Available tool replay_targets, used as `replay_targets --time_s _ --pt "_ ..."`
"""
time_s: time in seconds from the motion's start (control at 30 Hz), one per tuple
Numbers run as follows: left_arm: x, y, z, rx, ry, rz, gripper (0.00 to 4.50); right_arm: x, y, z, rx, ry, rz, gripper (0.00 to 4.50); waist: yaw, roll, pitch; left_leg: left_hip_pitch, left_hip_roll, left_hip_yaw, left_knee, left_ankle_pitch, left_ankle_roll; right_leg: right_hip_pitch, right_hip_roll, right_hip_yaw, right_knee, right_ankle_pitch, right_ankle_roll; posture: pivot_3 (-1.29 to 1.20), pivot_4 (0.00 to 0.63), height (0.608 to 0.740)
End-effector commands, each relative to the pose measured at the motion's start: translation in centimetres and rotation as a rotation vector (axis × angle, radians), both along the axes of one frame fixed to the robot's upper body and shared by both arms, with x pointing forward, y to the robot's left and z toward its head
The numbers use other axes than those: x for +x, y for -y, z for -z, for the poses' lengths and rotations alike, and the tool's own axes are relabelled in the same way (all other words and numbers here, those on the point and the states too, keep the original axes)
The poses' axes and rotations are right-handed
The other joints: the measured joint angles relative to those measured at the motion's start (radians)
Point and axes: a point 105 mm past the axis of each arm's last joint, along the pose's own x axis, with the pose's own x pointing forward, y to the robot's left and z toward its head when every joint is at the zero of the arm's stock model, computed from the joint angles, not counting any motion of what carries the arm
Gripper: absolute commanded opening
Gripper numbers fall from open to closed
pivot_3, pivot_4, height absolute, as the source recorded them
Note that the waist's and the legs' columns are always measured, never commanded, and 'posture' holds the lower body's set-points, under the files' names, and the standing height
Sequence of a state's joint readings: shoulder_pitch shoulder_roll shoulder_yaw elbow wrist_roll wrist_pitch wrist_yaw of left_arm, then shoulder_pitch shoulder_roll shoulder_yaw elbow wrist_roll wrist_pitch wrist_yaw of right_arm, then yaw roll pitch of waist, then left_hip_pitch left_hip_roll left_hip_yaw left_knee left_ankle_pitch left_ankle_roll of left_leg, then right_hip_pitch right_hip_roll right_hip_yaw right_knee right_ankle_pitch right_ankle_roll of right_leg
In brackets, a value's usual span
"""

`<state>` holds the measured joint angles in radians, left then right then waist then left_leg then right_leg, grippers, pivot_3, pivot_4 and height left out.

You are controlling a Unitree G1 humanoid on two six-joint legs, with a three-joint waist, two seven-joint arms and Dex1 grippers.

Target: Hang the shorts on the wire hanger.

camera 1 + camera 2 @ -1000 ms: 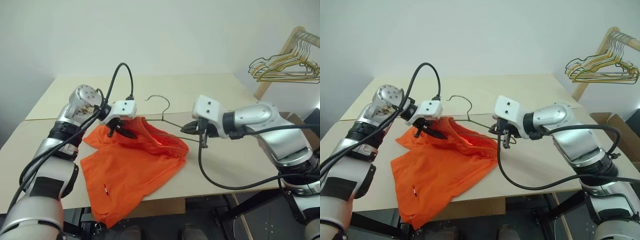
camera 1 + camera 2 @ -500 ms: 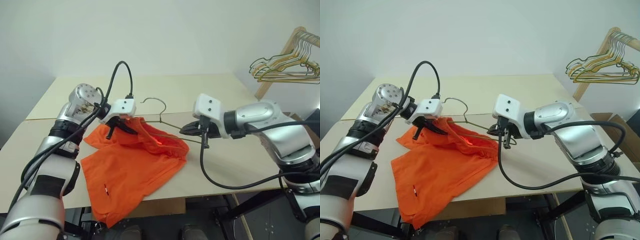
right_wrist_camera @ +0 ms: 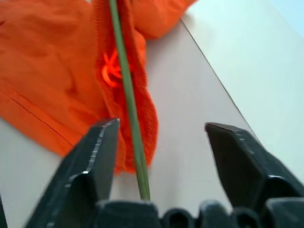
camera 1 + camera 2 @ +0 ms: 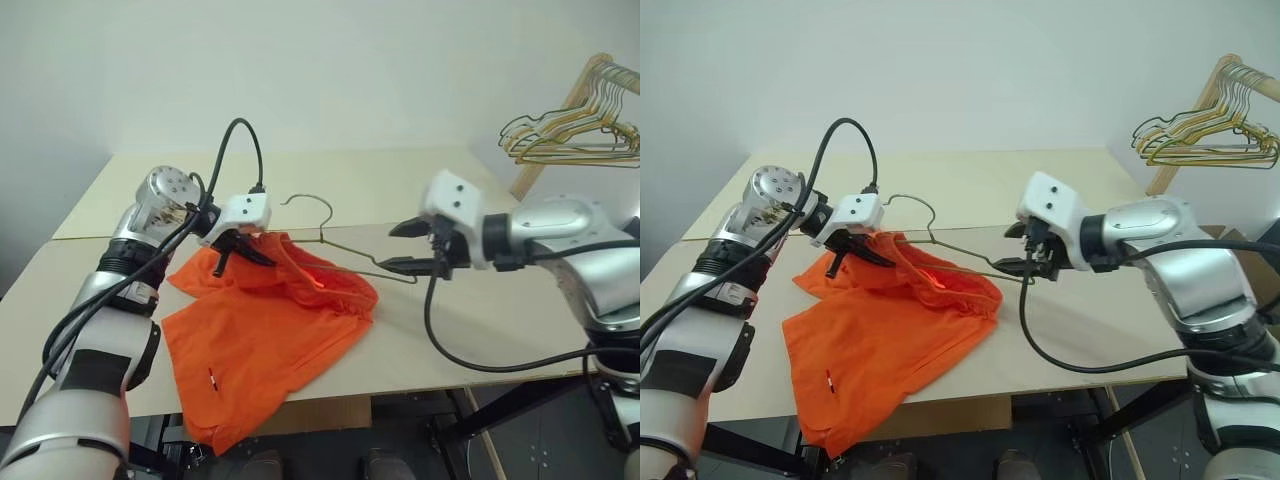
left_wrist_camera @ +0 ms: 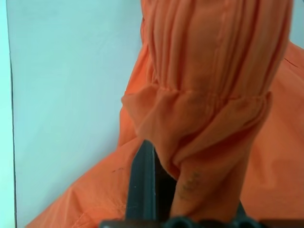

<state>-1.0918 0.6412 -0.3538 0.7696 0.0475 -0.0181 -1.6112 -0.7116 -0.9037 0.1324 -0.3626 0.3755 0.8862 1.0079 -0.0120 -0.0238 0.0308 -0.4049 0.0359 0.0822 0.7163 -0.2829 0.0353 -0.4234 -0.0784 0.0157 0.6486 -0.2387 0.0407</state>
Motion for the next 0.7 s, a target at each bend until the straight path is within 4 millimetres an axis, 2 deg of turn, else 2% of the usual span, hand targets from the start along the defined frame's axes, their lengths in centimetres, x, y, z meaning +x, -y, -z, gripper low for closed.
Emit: replay_targets --time_s 0.03,0.1,0.17,0.27,0.37,0.47,0.6,0.7 --pt "0.3 -0.1 -1.4 -0.043 0.025 -0.02 0.0 0.2 3.7 -3.8 0.085 0.104 0.142 4.46 0.0 0.0 0.0 0.0 0.0 0.0 0.0 0.0 0.0 0.0 0.0 0.0 0.0 0.0 0.0 -0.01 0.0 0.74" --pt "0.5 0.0 -1.5 -0.06 0.017 -0.035 0.0 -0.2 5.5 -4.5 0.126 0.107 0.192 4.46 0.0 0.0 0.0 0.0 0.0 0.0 0.0 0.0 0.0 0.0 0.0 0.0 0.0 0.0 0.0 -0.01 0.0 0.74" --pt "0.6 0.1 -1.8 -0.073 0.016 -0.04 0.0 -1.2 6.9 -4.0 0.153 0.084 0.205 4.46 0.002 0.0 0.0 0.0 0.0 0.0 0.0 0.0 0.0 0.0 0.0 0.0 0.0 0.0 0.0 -0.01 0.0 0.74" --pt "0.4 0.5 -2.2 -0.089 0.021 -0.024 0.0 -2.8 9.1 -1.4 0.175 0.023 0.24 4.46 0.005 0.0 0.0 0.0 0.0 0.0 0.0 0.0 0.0 0.001 0.0 0.0 -0.001 0.0 0.0 -0.01 0.0 0.74" --pt "0.3 0.6 -2.2 -0.091 0.022 -0.016 0.0 -3.6 10.0 2.1 0.173 -0.071 0.288 4.46 0.01 -0.001 -0.001 0.0 0.0 -0.001 0.0 0.0 0.0 0.002 0.0 -0.001 -0.002 0.0 0.0 -0.01 0.0 0.74" --pt "0.3 0.6 -2.1 -0.09 0.02 -0.015 0.0 -4.1 8.6 6.2 0.218 -0.176 0.303 4.46 0.011 -0.001 -0.001 0.001 -0.001 0.0 0.001 0.0 0.0 0.002 0.0 0.0 -0.001 0.0 0.001 -0.01 0.0 0.74" --pt "0.2 1.0 -2.1 -0.099 0.021 -0.007 0.0 -3.1 3.6 11.9 0.306 -0.265 0.33 4.46 -0.008 -0.001 -0.001 0.003 0.001 0.0 0.0 0.0 0.0 0.003 0.002 0.002 0.0 0.001 0.0 -0.01 0.0 0.74" --pt "0.1 1.1 -2.1 -0.102 0.021 -0.002 0.0 -2.3 1.2 14.7 0.316 -0.308 0.363 4.46 -0.012 -0.001 -0.001 0.004 0.001 0.0 -0.001 0.0 0.0 0.002 0.002 0.003 0.001 0.001 0.0 -0.01 0.0 0.74"
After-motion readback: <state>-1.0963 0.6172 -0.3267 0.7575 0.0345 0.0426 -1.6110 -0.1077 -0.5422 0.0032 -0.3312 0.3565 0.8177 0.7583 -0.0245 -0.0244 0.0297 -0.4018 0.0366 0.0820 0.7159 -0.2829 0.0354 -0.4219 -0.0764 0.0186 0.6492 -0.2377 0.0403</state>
